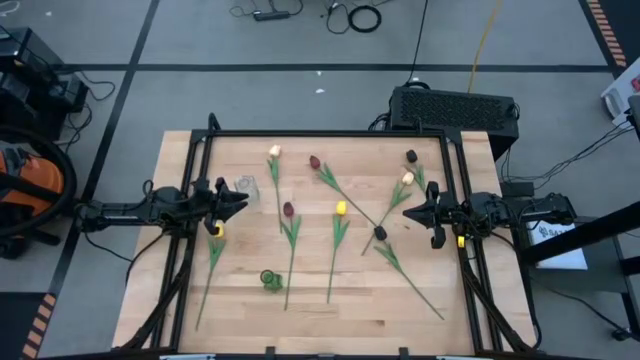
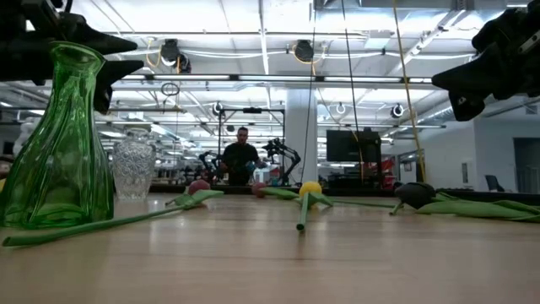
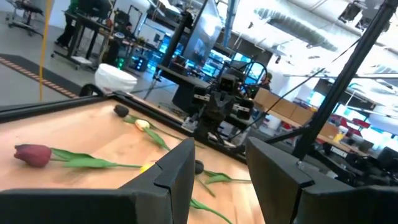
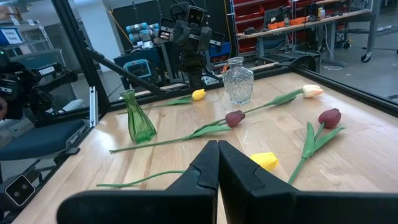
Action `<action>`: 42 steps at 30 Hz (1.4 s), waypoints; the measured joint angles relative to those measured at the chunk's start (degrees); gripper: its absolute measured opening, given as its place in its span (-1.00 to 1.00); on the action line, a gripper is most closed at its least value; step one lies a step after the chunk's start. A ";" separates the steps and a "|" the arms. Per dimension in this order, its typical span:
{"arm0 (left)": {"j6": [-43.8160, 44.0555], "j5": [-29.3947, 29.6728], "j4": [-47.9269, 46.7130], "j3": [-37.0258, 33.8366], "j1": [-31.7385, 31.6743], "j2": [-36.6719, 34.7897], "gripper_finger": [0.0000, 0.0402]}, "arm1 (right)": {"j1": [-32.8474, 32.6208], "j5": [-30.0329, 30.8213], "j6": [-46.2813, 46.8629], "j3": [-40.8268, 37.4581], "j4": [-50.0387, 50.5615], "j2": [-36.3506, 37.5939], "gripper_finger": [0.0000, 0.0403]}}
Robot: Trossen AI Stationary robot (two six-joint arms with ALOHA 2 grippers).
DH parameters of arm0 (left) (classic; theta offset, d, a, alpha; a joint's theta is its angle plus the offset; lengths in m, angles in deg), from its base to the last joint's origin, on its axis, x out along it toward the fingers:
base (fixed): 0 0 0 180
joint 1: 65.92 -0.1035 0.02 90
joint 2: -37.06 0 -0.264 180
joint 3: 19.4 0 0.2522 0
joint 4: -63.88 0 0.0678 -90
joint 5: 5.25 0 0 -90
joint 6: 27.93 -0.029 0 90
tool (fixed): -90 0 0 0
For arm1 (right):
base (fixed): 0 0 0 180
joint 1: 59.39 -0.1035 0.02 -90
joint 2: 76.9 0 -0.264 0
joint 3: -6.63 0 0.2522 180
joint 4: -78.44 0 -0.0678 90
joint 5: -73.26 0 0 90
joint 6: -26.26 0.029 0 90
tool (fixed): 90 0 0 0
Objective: Sort flowers into vase by color
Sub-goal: Put the bottom red tulip into the green vase
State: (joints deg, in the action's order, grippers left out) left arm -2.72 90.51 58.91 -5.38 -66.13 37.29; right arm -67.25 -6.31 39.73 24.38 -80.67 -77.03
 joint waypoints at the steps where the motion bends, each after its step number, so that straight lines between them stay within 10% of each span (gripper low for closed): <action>1: 0.00 -0.34 0.03 0.00 0.00 0.00 -0.25 | 0.02 0.00 0.00 0.00 -0.01 0.00 -1.00; 21: 0.28 -2.73 7.61 0.03 0.00 0.00 -0.25 | 0.00 0.00 0.01 0.00 0.01 -0.01 -1.00; 26: 0.96 -2.31 -4.36 4.76 0.00 2.24 -0.26 | 0.01 0.00 0.00 0.00 0.00 0.00 -1.00; 42: -1.52 -1.04 -18.41 31.24 0.00 37.82 -0.45 | 0.01 -0.02 0.00 0.00 -0.01 0.01 -1.00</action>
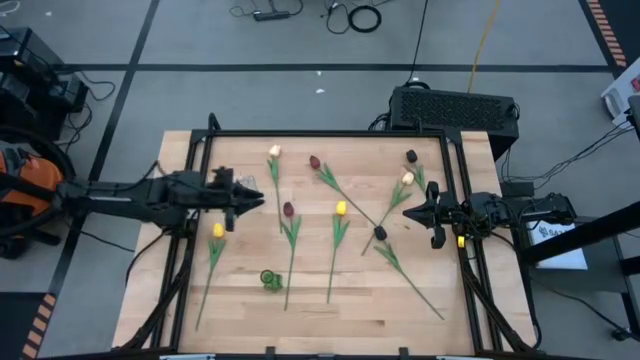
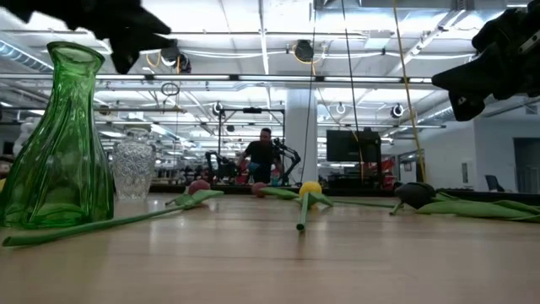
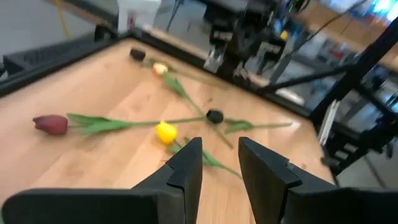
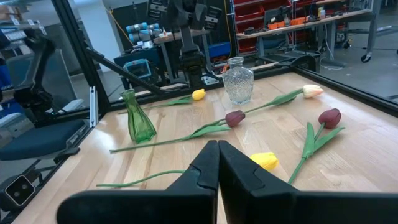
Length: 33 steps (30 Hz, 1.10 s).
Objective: Sort flowers into vase by color
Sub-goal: Put the bottom red tulip into the green vase
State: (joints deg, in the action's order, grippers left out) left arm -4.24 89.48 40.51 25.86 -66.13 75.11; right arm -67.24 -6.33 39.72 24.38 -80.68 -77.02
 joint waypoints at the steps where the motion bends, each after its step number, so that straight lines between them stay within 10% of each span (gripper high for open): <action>1: 0.01 0.01 -0.30 1.75 0.00 2.64 -0.45 | 0.01 0.00 -0.01 0.00 0.01 -0.01 -1.00; 23: 2.99 6.35 -11.57 40.03 2.09 46.46 -0.45 | -0.01 0.01 0.01 0.00 0.00 0.00 -1.00; 33: 3.20 4.99 -0.05 45.87 2.89 58.15 -0.45 | -0.01 0.02 0.00 0.00 0.02 -0.02 -1.00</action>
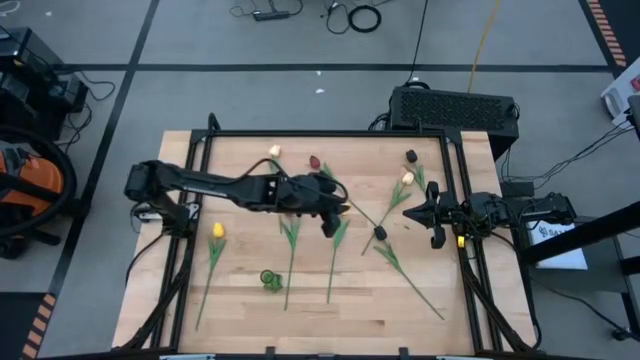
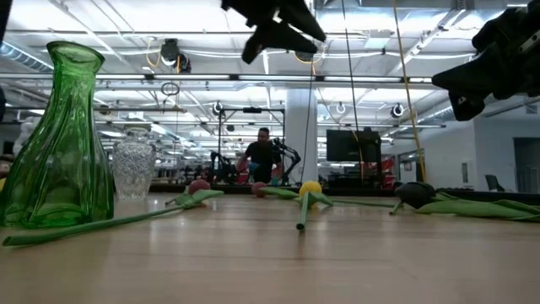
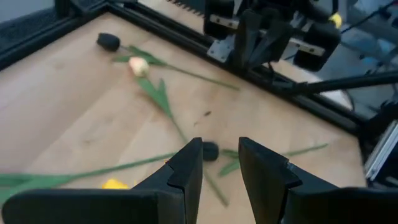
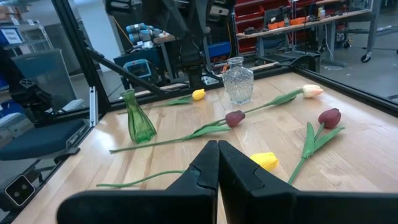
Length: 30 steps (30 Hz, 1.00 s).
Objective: Sort flowers into vase by color
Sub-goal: Put the bottom red tulip into the green vase
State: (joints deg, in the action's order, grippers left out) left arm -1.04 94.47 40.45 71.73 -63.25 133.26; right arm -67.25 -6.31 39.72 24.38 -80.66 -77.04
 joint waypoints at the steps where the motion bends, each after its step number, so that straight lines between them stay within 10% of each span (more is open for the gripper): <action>1: 1.30 0.13 0.81 0.00 -0.03 0.62 -0.45 | 0.01 -0.01 -0.01 0.02 -0.02 0.02 -1.00; 16: 7.28 8.60 0.53 -0.02 -0.89 2.10 0.14 | 0.02 -0.02 0.01 0.00 -0.01 -0.02 -1.00; 30: 11.97 9.02 -6.49 -0.04 -0.91 2.10 0.17 | 0.00 -0.02 -0.01 0.00 0.00 -0.02 -1.00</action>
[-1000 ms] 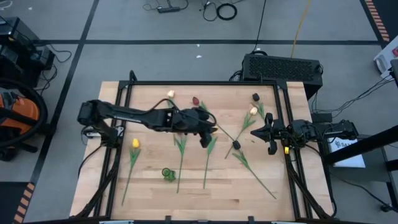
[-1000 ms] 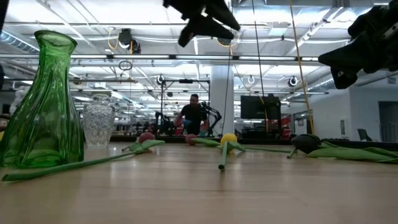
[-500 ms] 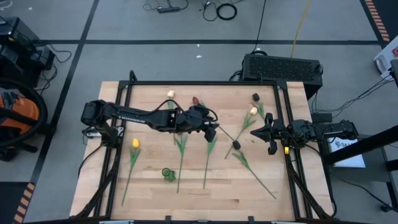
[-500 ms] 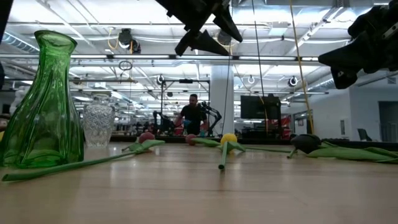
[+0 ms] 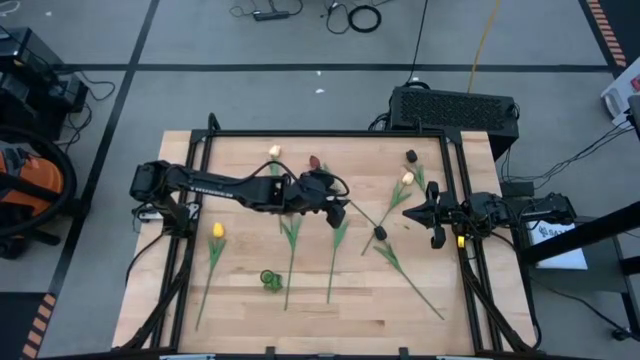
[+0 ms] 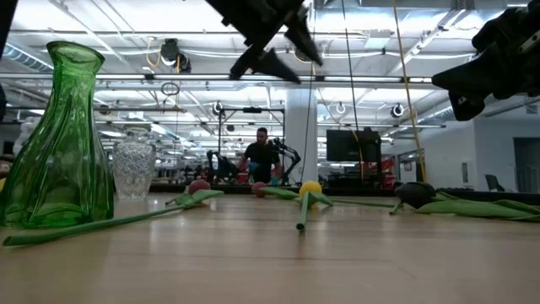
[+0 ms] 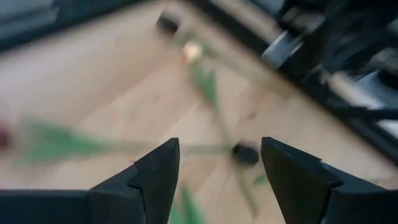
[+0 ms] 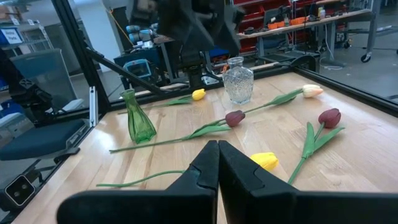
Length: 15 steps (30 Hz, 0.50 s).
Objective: Sort flowers into vase by color
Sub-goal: Put the bottom red tulip into the green vase
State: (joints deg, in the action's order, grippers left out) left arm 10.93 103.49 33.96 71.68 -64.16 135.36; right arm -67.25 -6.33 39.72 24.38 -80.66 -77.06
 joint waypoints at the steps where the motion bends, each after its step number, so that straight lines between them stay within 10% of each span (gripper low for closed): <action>1: 2.38 -0.02 -3.29 0.00 -0.25 0.00 0.17 | 0.01 0.02 0.02 0.01 -0.01 0.00 -1.00; 15: 28.03 -14.98 -35.27 0.02 -5.98 3.04 0.17 | 0.00 0.02 0.00 0.01 0.00 -0.04 -1.00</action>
State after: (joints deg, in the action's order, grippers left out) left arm 38.96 88.50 -1.32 71.70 -70.14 138.40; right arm -67.25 -6.31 39.72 24.39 -80.66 -77.11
